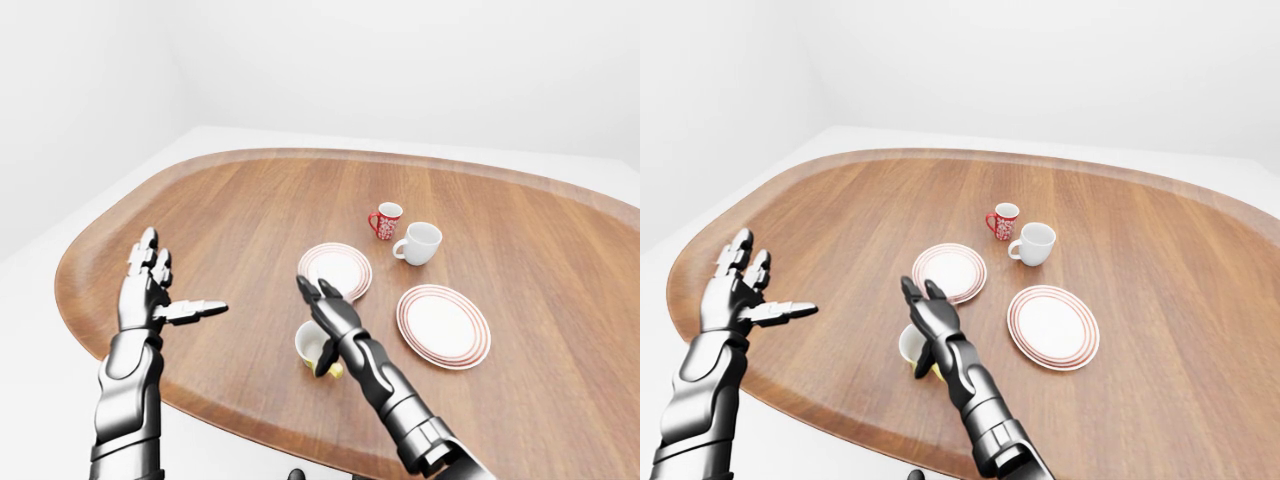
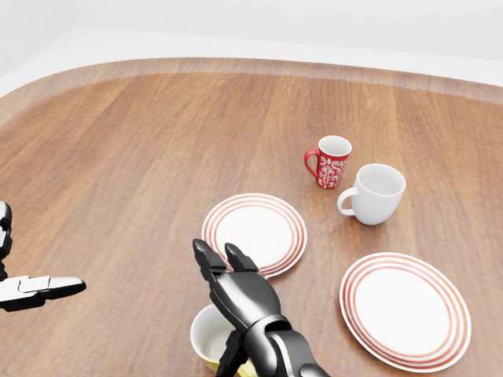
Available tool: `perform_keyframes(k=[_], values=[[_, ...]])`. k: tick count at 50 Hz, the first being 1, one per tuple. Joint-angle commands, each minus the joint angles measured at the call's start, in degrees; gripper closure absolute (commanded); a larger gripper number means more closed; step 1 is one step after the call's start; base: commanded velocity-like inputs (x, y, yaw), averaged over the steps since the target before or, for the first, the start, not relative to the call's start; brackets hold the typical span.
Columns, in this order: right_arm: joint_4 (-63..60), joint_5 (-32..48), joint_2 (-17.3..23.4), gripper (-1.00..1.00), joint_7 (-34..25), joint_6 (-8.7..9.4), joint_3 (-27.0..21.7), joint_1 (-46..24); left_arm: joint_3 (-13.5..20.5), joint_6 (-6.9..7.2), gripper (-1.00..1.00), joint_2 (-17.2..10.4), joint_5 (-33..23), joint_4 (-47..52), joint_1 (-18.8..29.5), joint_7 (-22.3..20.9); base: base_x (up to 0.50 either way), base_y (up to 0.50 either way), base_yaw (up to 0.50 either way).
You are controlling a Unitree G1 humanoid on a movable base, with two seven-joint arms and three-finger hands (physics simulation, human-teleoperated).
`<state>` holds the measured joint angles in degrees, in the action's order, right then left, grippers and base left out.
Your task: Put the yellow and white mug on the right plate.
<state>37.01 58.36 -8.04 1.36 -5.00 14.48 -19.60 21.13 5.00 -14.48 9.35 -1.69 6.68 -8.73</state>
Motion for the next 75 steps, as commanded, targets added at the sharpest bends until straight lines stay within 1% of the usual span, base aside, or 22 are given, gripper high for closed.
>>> perform_keyframes(k=[1,10,17,30,51,52,53,54,75], values=[[2.8,0.0,0.1,-1.00,1.1,0.00,0.0,-0.1,-0.1,0.00,-1.00,0.1,-0.1,0.0,-0.1,-0.1,0.00,0.00,0.00],[6.6,-0.6,0.0,-1.00,2.3,0.00,-0.6,-1.6,-0.2,0.00,-1.00,0.0,-0.2,-0.1,0.1,-0.1,0.00,0.00,0.00],[12.5,-1.3,0.3,-1.00,4.8,0.00,-1.4,-3.7,-0.3,0.00,-1.00,0.1,-0.3,-0.3,0.1,0.0,0.00,0.00,0.00],[19.6,-1.6,0.2,-1.00,8.0,0.00,-2.0,-6.4,-0.2,0.00,-1.00,0.2,-0.4,0.4,-0.2,-0.2,0.00,0.00,0.00],[21.5,-1.4,0.0,-1.00,8.6,0.00,-2.0,-6.9,-0.3,0.00,-1.00,0.3,-0.4,0.6,-0.2,-0.2,0.00,0.00,0.00],[21.7,-1.5,0.0,0.00,8.7,0.00,-2.0,-6.9,-0.2,0.00,-1.00,0.3,-0.4,0.4,-0.3,-0.3,0.00,0.00,0.00],[21.7,-1.4,0.0,0.77,8.6,0.00,-2.0,-6.9,-0.2,0.00,-1.00,0.3,-0.4,0.5,-0.3,-0.3,0.00,0.00,0.00],[21.5,-1.3,0.0,1.00,8.5,0.00,-1.9,-6.8,-0.2,0.00,-1.00,0.3,-0.3,0.5,-0.3,-0.3,0.00,0.00,0.00],[20.5,-1.5,0.5,1.00,8.4,0.00,-2.3,-6.5,-0.2,0.00,-1.00,0.2,-0.3,0.2,-0.1,-0.2,0.00,0.00,0.00]])
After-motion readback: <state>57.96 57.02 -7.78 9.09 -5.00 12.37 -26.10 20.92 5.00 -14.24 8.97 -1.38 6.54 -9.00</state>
